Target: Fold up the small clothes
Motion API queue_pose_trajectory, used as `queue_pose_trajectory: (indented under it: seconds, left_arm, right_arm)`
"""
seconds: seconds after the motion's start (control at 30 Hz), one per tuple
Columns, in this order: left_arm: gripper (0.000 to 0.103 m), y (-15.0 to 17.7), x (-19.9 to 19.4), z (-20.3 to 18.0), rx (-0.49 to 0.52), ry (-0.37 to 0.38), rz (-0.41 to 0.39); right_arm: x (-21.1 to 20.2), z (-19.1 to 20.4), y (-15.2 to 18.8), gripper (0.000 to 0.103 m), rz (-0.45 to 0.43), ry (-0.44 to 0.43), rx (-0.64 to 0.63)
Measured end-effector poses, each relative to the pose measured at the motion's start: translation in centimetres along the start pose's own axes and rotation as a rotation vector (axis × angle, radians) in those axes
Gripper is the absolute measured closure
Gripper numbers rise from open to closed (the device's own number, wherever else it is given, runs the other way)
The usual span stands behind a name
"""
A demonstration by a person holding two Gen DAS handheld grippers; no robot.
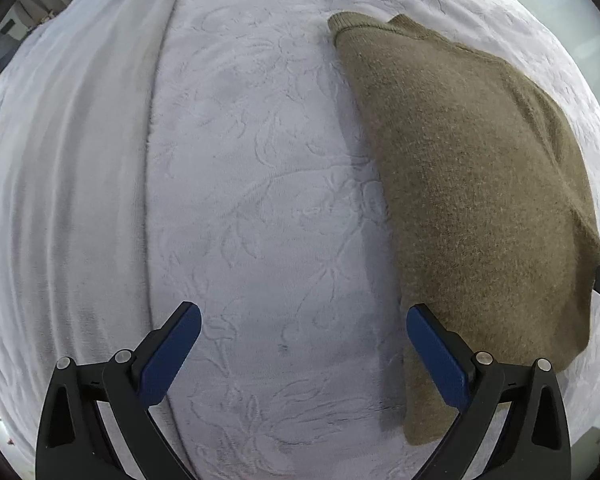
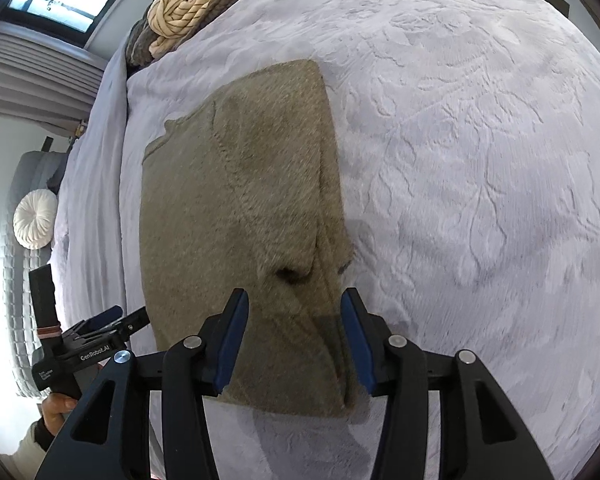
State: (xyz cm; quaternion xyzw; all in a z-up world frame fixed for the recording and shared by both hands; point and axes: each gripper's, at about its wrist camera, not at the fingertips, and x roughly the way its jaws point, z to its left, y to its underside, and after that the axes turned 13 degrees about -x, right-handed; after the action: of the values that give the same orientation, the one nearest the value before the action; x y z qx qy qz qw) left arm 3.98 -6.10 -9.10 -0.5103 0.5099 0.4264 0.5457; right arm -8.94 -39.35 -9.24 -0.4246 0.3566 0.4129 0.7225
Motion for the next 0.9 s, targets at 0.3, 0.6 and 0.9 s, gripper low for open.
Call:
queue_pose_trajectory:
  seconds: [0.3,0.6,0.9]
  left_arm:
    - [0.0,-3.6,-1.4,1.0,-0.105,0.134,-0.045]
    - [0.0,-7.2,0.3,-1.5,-0.093,0.237,0.023]
    - [0.0,-7.6,3.2,-3.3,-0.119,0.319,0.067]
  right_arm:
    - [0.5,-1.8,-2.2,0.043,0.002,-0.034,0.015]
    - [2.8,-2.9,-4.7,0.041,0.003,-0.109,0.069]
    - [2.5,-0.4,-6.2,0.033,0.008,-0.153,-0.081]
